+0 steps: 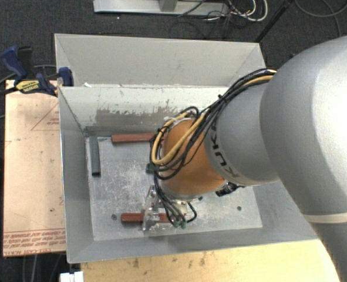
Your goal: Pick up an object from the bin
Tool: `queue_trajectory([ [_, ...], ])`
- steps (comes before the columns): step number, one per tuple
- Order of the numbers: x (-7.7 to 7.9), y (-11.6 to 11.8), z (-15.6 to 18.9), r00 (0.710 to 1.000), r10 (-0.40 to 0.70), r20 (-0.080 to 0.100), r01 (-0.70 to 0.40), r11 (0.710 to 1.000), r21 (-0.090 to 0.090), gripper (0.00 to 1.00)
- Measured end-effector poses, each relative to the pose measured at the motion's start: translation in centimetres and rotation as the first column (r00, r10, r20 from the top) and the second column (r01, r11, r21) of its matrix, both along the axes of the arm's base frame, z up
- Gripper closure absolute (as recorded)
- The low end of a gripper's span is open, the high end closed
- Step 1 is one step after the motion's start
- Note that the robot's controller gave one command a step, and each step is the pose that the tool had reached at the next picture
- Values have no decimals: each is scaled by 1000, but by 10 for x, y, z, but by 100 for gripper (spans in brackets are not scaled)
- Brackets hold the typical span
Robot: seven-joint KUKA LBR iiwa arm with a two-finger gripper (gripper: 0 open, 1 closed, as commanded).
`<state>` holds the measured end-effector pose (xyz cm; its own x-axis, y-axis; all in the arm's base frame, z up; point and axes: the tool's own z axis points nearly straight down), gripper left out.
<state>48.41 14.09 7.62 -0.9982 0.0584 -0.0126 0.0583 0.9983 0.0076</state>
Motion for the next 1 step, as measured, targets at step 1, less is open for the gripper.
queue_trajectory([
  [1, 0, 0, 0, 1000, 0, 0, 0, 1000, 0, 100],
])
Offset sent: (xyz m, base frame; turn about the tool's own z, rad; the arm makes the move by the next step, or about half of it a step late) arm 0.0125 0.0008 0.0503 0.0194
